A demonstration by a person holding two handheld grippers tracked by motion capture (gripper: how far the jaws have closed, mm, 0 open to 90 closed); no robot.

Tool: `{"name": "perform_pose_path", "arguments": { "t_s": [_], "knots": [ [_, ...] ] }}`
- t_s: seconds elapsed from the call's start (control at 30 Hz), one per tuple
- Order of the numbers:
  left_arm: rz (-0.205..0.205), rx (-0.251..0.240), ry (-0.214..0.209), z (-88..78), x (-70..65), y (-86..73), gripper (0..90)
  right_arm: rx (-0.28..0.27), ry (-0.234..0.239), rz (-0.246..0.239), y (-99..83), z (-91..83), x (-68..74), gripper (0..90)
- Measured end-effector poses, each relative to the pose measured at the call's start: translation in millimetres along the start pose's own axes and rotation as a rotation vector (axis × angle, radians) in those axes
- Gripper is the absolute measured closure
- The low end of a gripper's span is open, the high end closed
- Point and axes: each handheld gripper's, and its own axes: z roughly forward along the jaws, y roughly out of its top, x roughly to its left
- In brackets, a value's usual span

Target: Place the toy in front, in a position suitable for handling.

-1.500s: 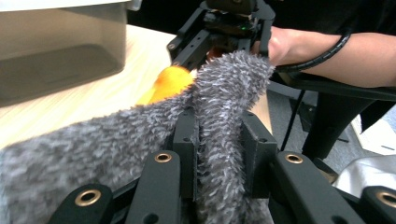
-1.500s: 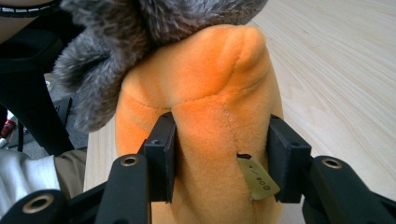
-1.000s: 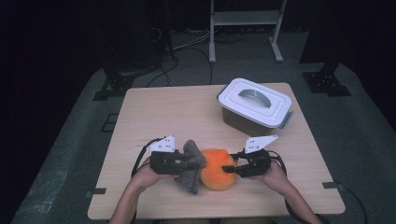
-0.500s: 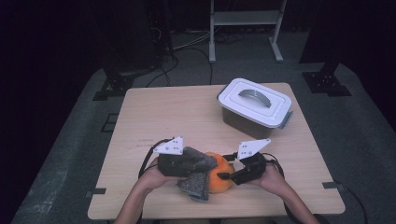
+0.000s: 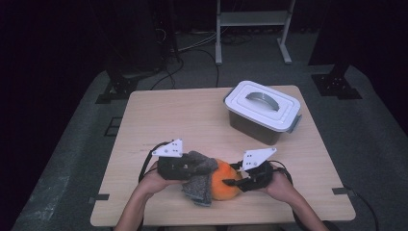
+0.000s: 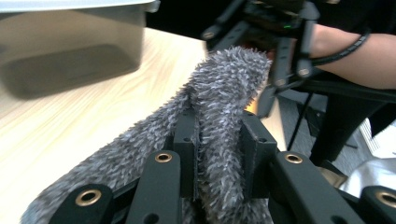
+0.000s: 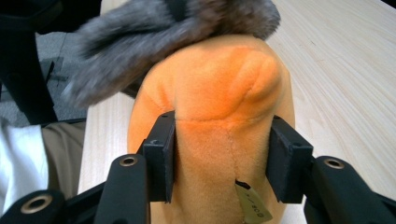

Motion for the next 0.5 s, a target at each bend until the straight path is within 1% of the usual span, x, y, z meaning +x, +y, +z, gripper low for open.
{"name": "perform_pose_path", "arguments": {
  "t_s": [0.07, 0.13, 0.2, 0.3, 0.4, 0.43, 0.47, 0.5],
  "knots": [
    [-0.018, -0.001, 0.009, -3.0, 3.6, -3.6, 71.3, -0.001, 0.006, -0.004, -1.0, -1.3, 0.9, 49.8],
    [-0.023, -0.002, 0.014, -4.3, 5.3, -4.7, 71.3, -0.002, 0.014, -0.01, -1.7, -2.0, 1.3, 49.8],
    [-0.017, -0.004, 0.006, -3.6, 3.9, -2.9, 71.4, -0.004, 0.021, -0.01, -1.8, -1.8, 1.5, 49.9],
    [0.002, -0.007, -0.01, 0.6, -1.4, 2.0, 71.3, -0.006, 0.033, -0.029, -1.0, -0.6, 3.1, 50.3],
    [0.026, -0.008, -0.04, 6.8, -8.5, 8.1, 71.2, -0.005, 0.05, -0.055, 0.4, 2.0, 6.9, 50.4],
    [0.032, 0.003, -0.04, 9.5, -10.1, 8.8, 71.2, -0.004, 0.051, -0.062, 0.9, 3.0, 7.9, 49.9],
    [0.029, 0.011, -0.035, 11.4, -10.7, 8.5, 71.3, 0.0, 0.049, -0.067, 1.5, 3.5, 8.2, 47.7],
    [0.018, 0.009, -0.03, 12.1, -10.0, 7.6, 71.3, 0.005, 0.041, -0.057, 2.2, 3.5, 7.9, 43.6]
  ]
}}
